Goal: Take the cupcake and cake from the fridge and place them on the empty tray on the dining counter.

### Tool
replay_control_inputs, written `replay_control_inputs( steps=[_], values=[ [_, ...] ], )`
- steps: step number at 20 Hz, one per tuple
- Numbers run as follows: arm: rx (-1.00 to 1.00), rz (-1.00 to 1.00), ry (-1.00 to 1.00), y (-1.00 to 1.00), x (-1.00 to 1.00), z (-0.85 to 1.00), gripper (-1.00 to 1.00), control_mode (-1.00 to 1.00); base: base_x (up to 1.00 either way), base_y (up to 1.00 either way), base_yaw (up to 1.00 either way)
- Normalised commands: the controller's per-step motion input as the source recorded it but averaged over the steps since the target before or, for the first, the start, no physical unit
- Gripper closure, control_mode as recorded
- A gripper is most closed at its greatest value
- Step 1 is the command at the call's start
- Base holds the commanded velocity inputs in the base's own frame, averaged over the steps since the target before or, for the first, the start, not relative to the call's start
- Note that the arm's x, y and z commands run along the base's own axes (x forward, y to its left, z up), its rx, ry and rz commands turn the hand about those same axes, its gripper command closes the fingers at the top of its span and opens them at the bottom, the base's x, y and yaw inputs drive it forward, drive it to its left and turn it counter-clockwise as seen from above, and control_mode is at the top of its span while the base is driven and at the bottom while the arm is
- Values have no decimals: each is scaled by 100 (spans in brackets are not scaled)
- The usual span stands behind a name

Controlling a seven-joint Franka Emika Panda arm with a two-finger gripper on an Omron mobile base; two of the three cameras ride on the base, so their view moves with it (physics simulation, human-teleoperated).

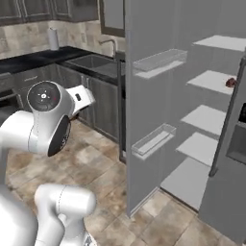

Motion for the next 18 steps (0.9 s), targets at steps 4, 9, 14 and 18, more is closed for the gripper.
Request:
replay_control_inputs(
  steps=[4,9,14,18],
  values=[
    [0,0,0,0,0,0,100,100,-15,10,62],
    [0,0,0,0,0,0,100,100,-12,14,62],
    [0,0,0,0,0,0,100,100,-11,18,59],
    [0,0,0,0,0,0,100,100,-3,26,57]
  ],
)
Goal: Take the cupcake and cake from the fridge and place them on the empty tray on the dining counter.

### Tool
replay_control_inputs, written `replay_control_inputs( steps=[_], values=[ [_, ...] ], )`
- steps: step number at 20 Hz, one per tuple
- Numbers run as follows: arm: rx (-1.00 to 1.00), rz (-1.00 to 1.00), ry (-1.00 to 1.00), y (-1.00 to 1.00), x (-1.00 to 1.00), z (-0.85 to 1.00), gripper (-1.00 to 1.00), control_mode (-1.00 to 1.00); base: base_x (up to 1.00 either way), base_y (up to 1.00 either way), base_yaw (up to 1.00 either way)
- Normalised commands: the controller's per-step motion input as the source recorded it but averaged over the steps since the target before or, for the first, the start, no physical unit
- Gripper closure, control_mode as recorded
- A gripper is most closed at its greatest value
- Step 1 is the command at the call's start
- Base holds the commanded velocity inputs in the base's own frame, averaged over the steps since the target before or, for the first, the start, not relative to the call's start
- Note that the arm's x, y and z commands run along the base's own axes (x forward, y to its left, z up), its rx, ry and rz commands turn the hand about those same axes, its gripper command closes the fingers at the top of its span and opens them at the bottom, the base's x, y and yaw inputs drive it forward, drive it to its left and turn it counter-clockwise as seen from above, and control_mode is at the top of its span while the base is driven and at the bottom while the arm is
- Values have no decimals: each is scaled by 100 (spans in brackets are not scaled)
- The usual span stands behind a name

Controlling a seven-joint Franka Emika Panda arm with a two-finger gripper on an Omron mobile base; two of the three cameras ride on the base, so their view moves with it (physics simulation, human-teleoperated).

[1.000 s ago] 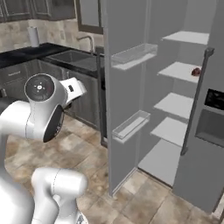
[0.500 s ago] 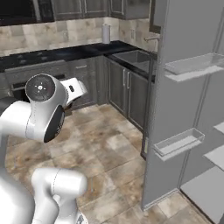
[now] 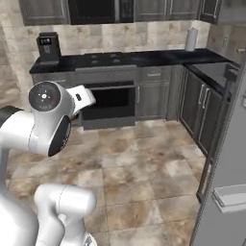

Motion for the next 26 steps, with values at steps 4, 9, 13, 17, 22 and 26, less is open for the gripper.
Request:
replay_control_inputs(
  steps=[4,9,13,17,22,26],
  values=[
    [0,0,0,0,0,0,100,100,16,41,53],
    [0,0,0,0,0,0,100,100,72,68,44],
    [0,0,0,0,0,0,100,100,97,76,39],
    [0,0,0,0,0,0,100,100,100,74,37],
    [0,0,0,0,0,0,100,100,100,81,35],
    [0,0,0,0,0,0,100,100,100,66,36]
  ],
)
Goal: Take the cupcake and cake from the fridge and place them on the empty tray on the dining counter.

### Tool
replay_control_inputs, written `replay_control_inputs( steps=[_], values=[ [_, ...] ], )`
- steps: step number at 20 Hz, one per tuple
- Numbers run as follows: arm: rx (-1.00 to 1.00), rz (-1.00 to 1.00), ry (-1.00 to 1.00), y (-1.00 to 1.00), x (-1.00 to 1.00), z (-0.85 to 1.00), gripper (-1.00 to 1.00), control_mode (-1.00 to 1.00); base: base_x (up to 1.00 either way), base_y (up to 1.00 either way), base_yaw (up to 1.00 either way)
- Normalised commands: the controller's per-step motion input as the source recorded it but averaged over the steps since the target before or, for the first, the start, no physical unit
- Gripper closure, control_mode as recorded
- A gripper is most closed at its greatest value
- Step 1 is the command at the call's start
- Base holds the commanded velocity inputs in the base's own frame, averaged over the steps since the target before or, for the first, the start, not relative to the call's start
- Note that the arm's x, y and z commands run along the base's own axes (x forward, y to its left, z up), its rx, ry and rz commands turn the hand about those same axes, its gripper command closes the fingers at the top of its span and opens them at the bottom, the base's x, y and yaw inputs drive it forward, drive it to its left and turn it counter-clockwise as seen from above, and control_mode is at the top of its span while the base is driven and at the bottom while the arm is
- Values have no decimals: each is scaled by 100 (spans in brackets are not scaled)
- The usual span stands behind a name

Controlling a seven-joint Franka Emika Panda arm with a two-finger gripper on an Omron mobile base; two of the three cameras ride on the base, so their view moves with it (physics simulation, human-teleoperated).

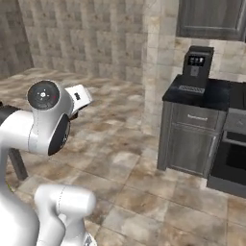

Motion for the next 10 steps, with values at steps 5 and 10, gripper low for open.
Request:
replay_control_inputs(
  steps=[5,10],
  values=[
    [0,0,0,0,0,0,100,100,100,42,35],
    [0,0,0,0,0,0,100,100,73,17,34]
  ],
)
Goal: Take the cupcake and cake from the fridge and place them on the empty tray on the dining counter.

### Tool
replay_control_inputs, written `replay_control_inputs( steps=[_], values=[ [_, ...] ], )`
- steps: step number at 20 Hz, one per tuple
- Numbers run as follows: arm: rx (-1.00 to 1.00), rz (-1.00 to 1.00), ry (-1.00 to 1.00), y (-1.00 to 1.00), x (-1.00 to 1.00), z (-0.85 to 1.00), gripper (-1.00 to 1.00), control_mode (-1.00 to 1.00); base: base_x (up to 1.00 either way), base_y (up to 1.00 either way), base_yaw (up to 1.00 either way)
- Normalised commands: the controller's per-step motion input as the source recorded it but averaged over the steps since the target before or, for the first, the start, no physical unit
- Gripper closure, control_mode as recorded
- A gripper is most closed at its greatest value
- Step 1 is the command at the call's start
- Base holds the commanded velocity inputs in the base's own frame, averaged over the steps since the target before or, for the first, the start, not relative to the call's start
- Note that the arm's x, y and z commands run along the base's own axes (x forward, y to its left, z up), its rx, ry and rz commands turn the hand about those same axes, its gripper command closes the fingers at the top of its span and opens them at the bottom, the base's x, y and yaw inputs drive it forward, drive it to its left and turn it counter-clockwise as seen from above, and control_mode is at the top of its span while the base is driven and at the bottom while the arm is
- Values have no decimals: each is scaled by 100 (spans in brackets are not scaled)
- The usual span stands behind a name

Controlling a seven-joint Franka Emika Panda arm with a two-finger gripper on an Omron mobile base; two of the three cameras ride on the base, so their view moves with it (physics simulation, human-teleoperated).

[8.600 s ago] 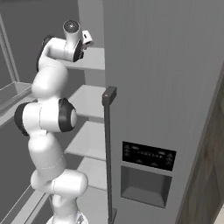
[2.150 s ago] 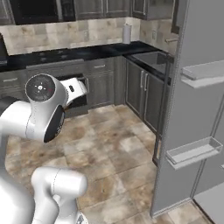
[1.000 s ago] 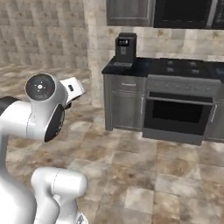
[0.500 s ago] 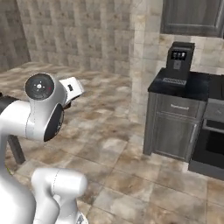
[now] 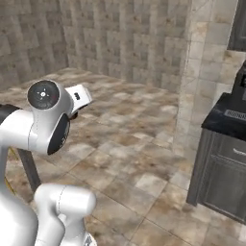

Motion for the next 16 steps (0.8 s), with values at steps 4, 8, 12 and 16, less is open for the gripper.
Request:
replay_control_inputs(
  steps=[4,8,12,16],
  values=[
    [0,0,0,0,0,0,100,100,54,21,38],
    [0,0,0,0,0,0,100,100,61,23,39],
    [0,0,0,0,0,0,100,100,63,24,39],
    [0,0,0,0,0,0,100,100,75,19,38]
  ],
)
